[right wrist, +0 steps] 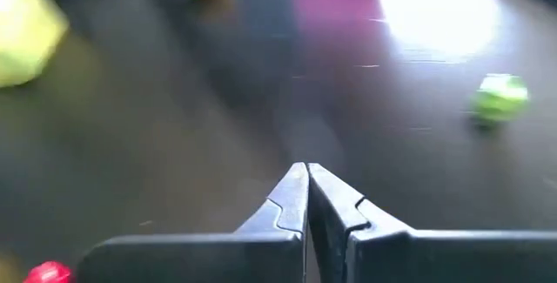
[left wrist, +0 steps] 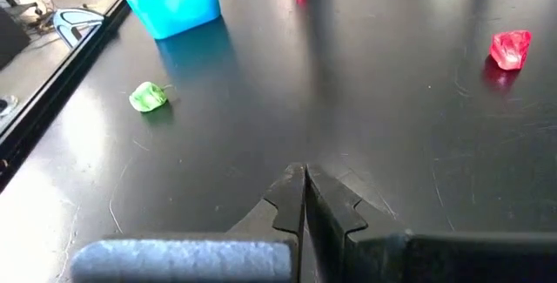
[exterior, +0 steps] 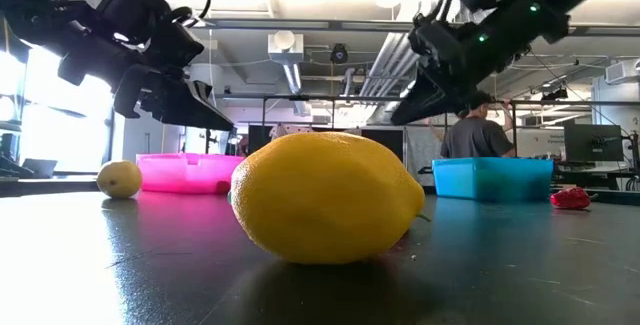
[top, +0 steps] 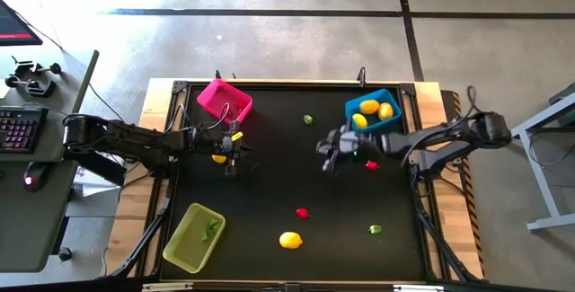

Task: Sort produce into baskets
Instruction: Put the red bell pepper into the red bin

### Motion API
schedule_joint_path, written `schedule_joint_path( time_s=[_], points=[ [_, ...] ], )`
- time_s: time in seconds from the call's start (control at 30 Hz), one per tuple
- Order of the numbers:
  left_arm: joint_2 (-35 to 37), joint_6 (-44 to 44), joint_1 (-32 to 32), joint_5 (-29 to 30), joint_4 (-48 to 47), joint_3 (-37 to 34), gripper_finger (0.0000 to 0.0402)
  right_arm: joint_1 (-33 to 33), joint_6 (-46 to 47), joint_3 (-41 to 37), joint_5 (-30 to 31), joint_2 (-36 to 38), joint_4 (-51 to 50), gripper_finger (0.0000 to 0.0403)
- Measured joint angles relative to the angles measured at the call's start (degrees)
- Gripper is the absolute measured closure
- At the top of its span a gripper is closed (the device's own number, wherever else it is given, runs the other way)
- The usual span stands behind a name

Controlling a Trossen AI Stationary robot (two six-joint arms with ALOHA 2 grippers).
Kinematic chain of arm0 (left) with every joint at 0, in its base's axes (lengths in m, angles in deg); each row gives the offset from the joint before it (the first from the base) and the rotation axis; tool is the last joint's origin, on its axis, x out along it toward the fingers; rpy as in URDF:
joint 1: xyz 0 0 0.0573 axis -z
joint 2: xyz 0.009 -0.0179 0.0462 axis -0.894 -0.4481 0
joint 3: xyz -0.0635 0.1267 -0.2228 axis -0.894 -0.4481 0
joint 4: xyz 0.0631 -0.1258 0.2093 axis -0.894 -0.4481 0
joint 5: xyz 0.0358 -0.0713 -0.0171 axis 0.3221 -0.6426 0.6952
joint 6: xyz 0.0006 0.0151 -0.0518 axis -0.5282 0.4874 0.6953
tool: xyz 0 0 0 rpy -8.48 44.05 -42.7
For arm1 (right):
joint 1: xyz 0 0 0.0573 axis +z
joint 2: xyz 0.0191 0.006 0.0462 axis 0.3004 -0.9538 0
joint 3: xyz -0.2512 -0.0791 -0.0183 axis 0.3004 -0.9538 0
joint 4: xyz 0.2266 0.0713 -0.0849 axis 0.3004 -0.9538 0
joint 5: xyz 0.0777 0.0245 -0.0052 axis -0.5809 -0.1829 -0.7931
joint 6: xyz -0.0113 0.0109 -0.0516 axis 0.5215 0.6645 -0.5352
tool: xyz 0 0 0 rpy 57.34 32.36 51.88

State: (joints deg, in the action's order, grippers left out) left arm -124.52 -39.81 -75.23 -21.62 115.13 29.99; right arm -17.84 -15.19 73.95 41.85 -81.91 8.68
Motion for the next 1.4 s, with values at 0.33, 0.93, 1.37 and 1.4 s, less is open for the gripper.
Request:
schedule_joint_path(
  time_s=[0.33,0.93,1.37,1.4],
  points=[
    [0.0,-1.21,0.01,0.0,-0.04,-0.01,0.0402,16.39,5.15,4.84,0.08,-12.07,4.04,0.0338],
    [0.0,-4.52,-0.11,0.01,4.63,-0.01,0.0401,27.49,11.15,20.05,7.55,-29.76,-5.86,0.0182],
    [0.0,-1.89,-0.22,1.47,4.87,-0.01,0.0401,25.89,7.81,20.58,4.34,-32.16,-6.66,0.0309],
    [0.0,-1.43,-0.26,1.04,4.96,-0.01,0.0402,25.36,7.43,20.58,3.83,-32.02,-6.75,0.0327]
  ],
)
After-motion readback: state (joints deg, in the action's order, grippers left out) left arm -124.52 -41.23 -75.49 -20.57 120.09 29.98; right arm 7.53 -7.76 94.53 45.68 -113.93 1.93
